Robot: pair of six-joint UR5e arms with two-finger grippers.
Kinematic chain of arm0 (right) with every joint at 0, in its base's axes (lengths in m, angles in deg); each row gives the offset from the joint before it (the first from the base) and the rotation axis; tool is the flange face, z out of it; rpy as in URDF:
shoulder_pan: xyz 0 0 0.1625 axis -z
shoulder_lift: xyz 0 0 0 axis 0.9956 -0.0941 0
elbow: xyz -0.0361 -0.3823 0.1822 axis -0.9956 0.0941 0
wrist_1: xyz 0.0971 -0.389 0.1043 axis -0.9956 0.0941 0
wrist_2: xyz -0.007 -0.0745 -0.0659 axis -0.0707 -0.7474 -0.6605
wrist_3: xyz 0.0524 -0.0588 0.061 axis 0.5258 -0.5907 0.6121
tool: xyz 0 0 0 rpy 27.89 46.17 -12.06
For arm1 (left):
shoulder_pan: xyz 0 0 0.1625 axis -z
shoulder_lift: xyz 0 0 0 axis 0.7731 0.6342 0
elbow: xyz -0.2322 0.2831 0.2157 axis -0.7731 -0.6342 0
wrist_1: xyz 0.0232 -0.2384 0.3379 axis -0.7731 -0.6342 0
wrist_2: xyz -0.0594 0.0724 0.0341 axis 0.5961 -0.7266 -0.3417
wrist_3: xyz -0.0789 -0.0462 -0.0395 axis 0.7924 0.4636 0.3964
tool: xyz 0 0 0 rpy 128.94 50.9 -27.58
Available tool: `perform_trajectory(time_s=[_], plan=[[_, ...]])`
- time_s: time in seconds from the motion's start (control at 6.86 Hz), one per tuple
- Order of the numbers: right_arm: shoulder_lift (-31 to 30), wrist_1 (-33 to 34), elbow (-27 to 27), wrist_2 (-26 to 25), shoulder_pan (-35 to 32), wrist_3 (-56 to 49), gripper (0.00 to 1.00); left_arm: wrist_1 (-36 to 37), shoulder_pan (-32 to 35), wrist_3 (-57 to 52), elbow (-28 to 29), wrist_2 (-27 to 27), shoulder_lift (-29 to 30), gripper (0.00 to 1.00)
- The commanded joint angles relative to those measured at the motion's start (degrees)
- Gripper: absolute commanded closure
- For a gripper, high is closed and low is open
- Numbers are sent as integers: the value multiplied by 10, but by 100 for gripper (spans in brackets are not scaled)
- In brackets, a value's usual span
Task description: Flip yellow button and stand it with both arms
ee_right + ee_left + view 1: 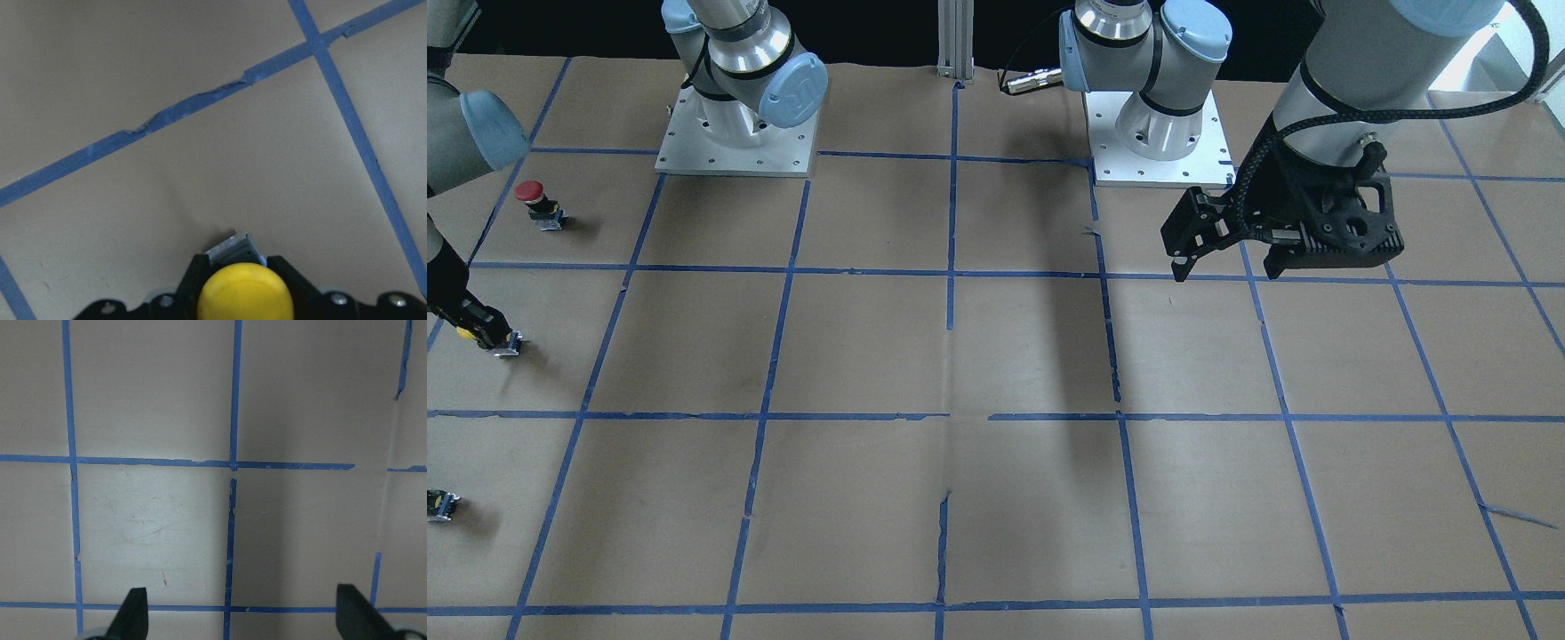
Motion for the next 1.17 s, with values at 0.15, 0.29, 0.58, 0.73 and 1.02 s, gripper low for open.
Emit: perform_trajectory(time_s=[0.15,0.29,0.58,0.73,1.02], plan=[[-4,11,5,-1,1,-1,0,6,4,11,3,2,-1,1],[-11,7,11,-4,-5,-1,0,8,4,20,8,4,2,1],[-39,-55,49,-4,-42,0,0,9,18,33,10,6,-2,1],[-61,-153,100,-7,-71,9,0,9,20,34,10,6,-2,1],[-73,-345,215,1,-126,39,0,9,21,33,11,7,-3,1]])
